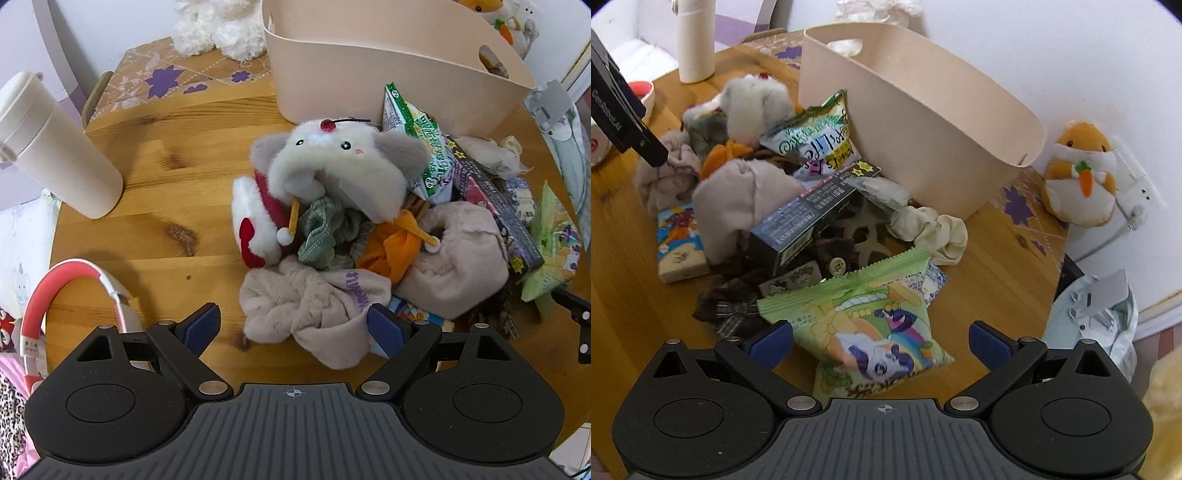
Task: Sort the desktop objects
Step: 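Reach both grippers toward the pile, left to beige cloth, right to green snack bag, then grasp beige cloth with left gripper while right gripper grasps green snack bag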
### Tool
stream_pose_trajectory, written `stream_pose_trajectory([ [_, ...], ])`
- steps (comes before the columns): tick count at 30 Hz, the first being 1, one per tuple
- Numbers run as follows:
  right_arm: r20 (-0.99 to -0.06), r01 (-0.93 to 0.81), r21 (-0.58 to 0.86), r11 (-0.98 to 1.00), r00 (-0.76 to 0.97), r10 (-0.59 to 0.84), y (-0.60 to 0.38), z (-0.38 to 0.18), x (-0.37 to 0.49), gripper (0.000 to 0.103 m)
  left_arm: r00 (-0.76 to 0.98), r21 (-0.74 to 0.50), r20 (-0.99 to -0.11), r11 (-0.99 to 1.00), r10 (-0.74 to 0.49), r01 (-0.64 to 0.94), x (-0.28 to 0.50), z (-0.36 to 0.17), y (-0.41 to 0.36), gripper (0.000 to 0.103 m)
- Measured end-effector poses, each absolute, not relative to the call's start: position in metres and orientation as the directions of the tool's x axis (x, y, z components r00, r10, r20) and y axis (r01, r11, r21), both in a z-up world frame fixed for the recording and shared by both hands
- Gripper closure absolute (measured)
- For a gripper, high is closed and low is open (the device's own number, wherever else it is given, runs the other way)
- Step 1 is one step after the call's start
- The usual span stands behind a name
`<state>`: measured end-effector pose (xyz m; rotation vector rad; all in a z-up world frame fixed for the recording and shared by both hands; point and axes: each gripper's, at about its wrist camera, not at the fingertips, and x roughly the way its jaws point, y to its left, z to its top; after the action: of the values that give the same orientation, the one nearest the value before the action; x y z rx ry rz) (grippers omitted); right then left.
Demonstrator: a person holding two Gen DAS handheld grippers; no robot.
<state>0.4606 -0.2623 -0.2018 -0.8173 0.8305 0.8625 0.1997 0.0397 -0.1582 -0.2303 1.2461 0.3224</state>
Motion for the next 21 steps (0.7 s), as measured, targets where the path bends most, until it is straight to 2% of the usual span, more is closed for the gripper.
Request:
stream_pose_trajectory([
  [8, -0.908, -0.886, -0.207, 0.414, 0.331, 0.256, -0.255, -0.234, 0.483, 0.003, 0.287, -0.042, -0.955, 0.922, 0.076, -0.385, 0.208, -0.180, 0.044, 0.015],
  [18, -0.932, -0.861, -0.096, 0.499, 0.254, 0.260, -0.265, -0.255, 0.498, 0.013, 0.300, -0.139, -0.954, 0.899, -0.009, -0.415, 0.214, -0.200, 0.051, 0.015],
  [21, -0.926, -0.850, -0.064, 0.523, 0.247, 0.287, -0.271, -0.255, 0.499, 0.021, 0.301, -0.169, -0.953, 0.878, -0.030, -0.448, 0.215, -0.206, 0.053, 0.015],
])
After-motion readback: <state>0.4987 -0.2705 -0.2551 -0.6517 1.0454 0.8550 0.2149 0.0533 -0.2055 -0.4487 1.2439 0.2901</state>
